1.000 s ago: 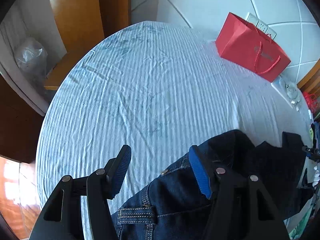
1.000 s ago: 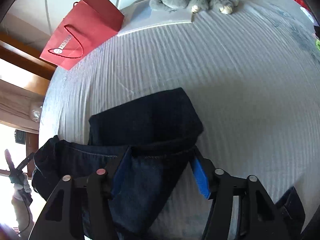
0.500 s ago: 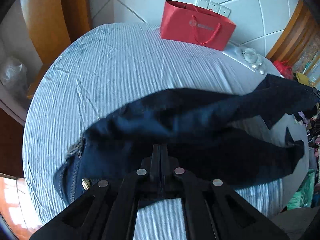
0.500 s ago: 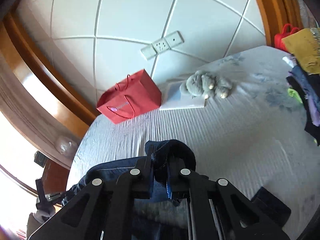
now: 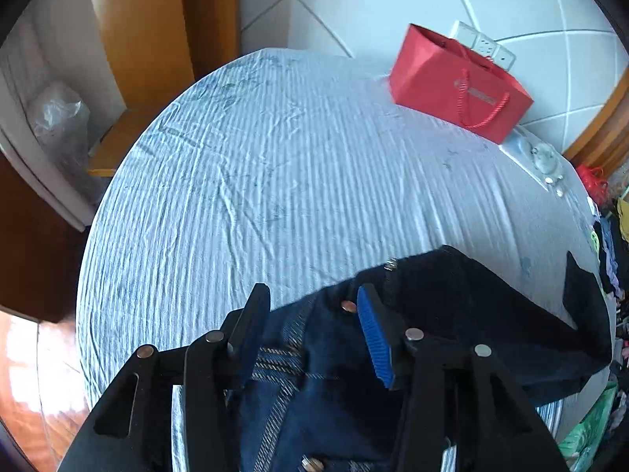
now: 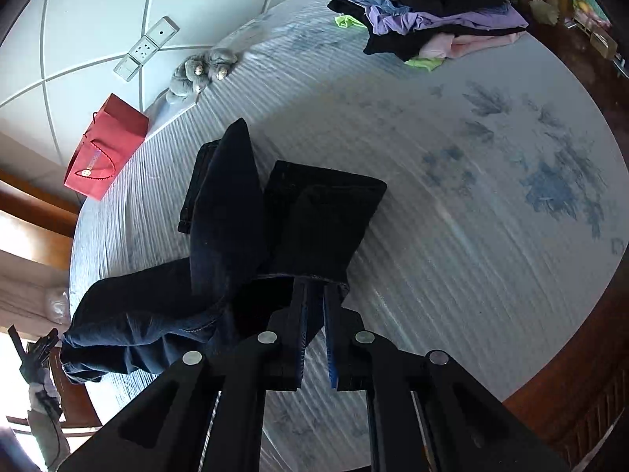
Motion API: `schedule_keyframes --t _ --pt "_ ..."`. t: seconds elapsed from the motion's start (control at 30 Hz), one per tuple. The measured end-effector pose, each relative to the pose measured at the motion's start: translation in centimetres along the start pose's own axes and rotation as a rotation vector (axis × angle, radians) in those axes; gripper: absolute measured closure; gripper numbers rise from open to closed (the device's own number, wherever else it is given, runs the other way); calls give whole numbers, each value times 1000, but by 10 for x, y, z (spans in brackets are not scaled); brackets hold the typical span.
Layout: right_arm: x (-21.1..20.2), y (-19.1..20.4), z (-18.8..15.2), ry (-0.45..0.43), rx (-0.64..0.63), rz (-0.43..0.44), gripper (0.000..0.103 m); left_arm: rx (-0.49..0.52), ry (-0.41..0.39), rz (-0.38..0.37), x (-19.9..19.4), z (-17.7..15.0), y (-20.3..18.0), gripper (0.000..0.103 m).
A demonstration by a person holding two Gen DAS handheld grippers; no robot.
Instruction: Fold clothes
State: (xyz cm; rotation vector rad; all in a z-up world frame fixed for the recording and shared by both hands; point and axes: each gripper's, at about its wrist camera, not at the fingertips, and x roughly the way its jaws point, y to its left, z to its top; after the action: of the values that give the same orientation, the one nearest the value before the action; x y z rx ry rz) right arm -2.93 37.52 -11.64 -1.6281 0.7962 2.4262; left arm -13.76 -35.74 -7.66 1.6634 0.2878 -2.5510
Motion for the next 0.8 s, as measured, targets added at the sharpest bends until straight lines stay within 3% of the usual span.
schedule_keyframes --t 0.07,0.23,0.37,0.47,0.57,0.63,0.8 --pt "-8 10 4 -23 -11 5 89 -21 49 13 18 4 15 54" --pt "-11 35 10 -46 -59 5 65 -81 133 -15 40 -9 53 51" --pt "-3 47 13 -37 -75 27 65 -138 178 -118 48 -23 68 47" --pt "4 58 27 -38 -113 27 64 -116 188 -160 48 -30 56 47" --pt "13 67 48 -40 -154 19 49 -73 211 -206 50 -39 36 52" --pt "23 71 64 -40 -182 -4 45 -18 217 -181 51 -47 20 57" --pt "78 77 85 90 -204 -27 45 59 157 -57 42 -64 -13 76"
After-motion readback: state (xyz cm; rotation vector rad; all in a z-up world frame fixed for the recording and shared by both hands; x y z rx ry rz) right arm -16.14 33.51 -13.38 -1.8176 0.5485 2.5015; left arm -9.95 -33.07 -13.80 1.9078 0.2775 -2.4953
